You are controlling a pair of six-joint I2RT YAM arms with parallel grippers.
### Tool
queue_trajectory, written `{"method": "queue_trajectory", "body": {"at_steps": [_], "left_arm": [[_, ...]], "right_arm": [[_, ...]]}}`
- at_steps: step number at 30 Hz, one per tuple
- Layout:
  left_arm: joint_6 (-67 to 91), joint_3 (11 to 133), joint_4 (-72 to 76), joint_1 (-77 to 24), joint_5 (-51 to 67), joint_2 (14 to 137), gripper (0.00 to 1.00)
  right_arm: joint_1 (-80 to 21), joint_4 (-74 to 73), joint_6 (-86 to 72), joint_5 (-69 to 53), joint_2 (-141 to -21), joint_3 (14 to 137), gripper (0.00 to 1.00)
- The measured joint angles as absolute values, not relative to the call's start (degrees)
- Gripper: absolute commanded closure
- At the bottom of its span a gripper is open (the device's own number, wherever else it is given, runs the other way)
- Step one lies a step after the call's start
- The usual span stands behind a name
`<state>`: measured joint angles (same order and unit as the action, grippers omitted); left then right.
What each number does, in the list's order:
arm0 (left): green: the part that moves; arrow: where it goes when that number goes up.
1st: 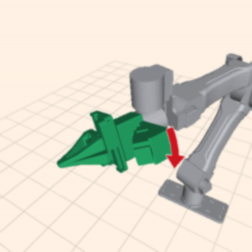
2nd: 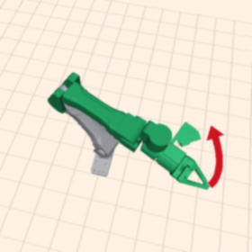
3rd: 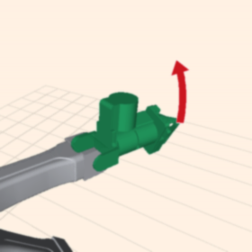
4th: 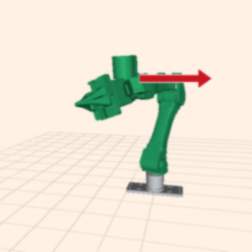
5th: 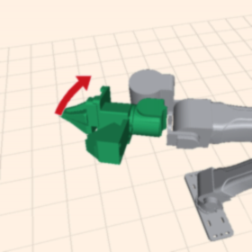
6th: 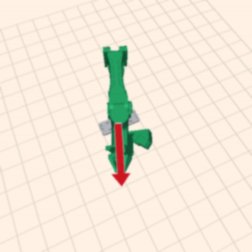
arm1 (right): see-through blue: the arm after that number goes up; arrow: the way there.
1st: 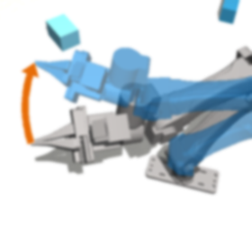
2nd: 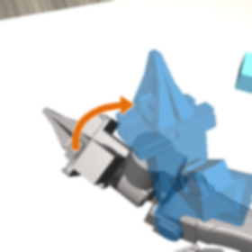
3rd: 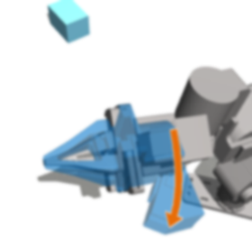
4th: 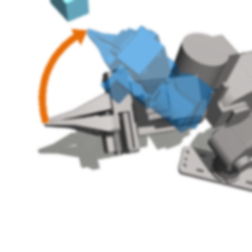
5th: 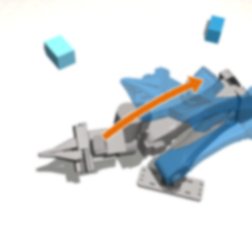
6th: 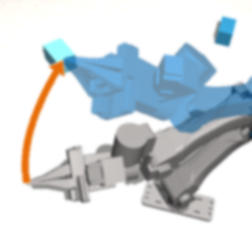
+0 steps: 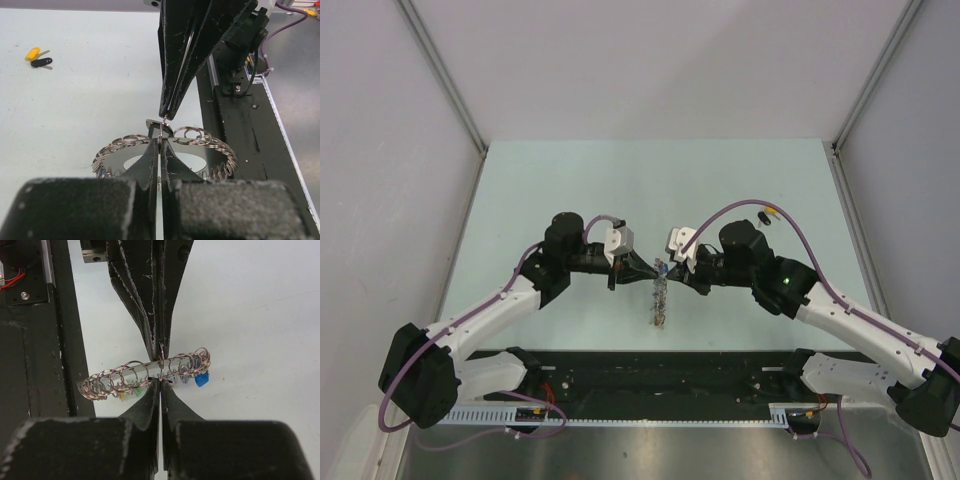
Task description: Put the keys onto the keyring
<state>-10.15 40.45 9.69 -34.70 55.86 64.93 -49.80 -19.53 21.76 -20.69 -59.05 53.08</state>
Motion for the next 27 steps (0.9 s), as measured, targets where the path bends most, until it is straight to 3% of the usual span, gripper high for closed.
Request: {"method": "queue_trajectory", "body": {"at_steps": [27], "left_arm": [[-12.1,41.3,6.0,-34.6,58.5,65.2,1.0]], "right_arm": [[-50.2,-20.8,22.5,-22.2,-59.7,53.5,1.0]]}}
